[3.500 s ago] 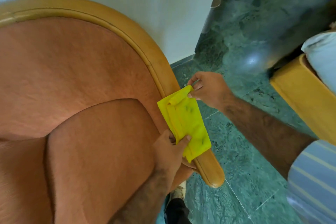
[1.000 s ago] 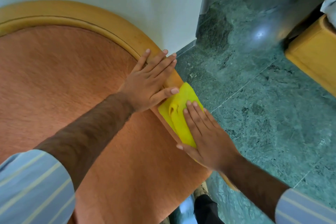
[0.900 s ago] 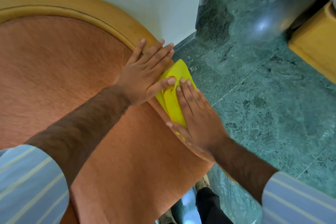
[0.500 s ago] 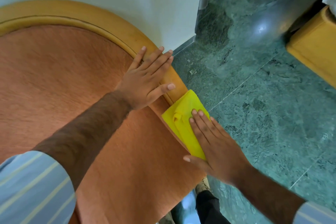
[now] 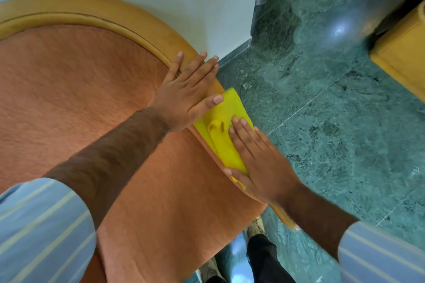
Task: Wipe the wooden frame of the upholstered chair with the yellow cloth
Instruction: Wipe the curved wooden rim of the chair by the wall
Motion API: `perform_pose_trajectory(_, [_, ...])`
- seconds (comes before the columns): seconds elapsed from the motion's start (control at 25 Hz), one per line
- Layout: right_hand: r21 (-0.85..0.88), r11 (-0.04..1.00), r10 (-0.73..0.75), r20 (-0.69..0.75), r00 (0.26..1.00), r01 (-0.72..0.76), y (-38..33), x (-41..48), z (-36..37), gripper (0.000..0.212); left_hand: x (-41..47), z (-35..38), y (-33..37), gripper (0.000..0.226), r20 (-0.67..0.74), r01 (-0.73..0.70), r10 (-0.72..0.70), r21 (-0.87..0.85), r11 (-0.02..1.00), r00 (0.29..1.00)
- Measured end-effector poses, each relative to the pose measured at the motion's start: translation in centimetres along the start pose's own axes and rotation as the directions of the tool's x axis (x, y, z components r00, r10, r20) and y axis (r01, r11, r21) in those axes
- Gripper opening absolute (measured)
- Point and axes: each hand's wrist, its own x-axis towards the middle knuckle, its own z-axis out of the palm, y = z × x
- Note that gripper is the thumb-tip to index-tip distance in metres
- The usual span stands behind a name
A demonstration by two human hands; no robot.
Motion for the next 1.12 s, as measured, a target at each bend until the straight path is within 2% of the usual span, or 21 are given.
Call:
perform_pose_trajectory(0.16, [-0.057,0.997,-0.047,0.089,0.995,0.052,1.6,-6.8,-0.3,0.079,0.0,-0.2,0.0,0.093,0.022,-0.019,0.019,0.006,1.000,1.000])
perform_pose_trajectory(0.36, [-0.046,0.999,-0.011,0.051,0.999,0.014,0.2,-0.6,-0.6,0.082,0.1,-0.1,0.0,0.086,0.009,-0.002,0.002,0.000,1.000,1.000])
perform_pose_trajectory(0.52, [-0.047,0.999,0.018,0.010,1.000,-0.018,-0.4,0.9,0.2,0.086,0.2,-0.3,0.2,0.090,0.034,0.023,-0.022,-0.031,0.999,0.999])
perform_pose_trajectory(0.6, [-0.012,1.000,0.002,0.002,1.000,-0.002,-0.4,0.6,-0.2,0.087,0.3,-0.7,0.6,0.092,0.065,0.059,-0.053,-0.096,0.994,0.996])
perform_pose_trajectory(0.68, [0.114,0.993,-0.009,-0.017,1.000,0.011,-0.1,0.3,-0.9,0.084,-0.3,-1.2,1.1,0.090,0.038,0.108,-0.101,-0.252,0.962,0.994])
perform_pose_trajectory(0.72, [0.219,0.975,0.044,-0.032,0.999,-0.036,0.3,-0.2,-1.3,0.081,-1.0,-1.3,1.7,0.086,-0.024,0.120,-0.135,-0.332,0.936,0.991])
perform_pose_trajectory(0.76, [0.336,0.931,0.163,-0.028,0.986,-0.144,0.8,-0.9,-1.8,0.081,-1.8,-1.3,2.3,0.081,-0.108,0.130,-0.183,-0.378,0.917,0.977])
perform_pose_trajectory(0.84, [0.498,0.749,0.458,0.087,0.885,-0.437,1.6,-2.7,-2.6,0.084,-3.7,-0.9,3.8,0.073,-0.178,0.243,-0.332,-0.390,0.888,0.926])
perform_pose_trajectory(0.92, [0.490,0.640,0.581,0.196,0.790,-0.592,2.2,-4.1,-3.0,0.086,-4.7,-0.4,5.1,0.072,-0.045,0.466,-0.527,-0.409,0.785,0.849])
perform_pose_trajectory(1.0, [0.517,0.595,0.614,0.201,0.763,-0.615,2.1,-4.6,-2.9,0.067,-5.0,0.2,5.6,0.066,0.144,0.632,-0.656,-0.483,0.607,0.741])
perform_pose_trajectory(1.04, [0.545,0.570,0.633,0.186,0.752,-0.615,2.0,-4.4,-3.1,0.052,-4.9,0.7,5.7,0.058,0.204,0.660,-0.679,-0.537,0.525,0.706])
perform_pose_trajectory(1.12, [0.579,0.554,0.648,0.150,0.746,-0.598,1.5,-3.8,-3.9,0.032,-4.7,1.4,5.5,0.040,0.245,0.654,-0.692,-0.629,0.420,0.679])
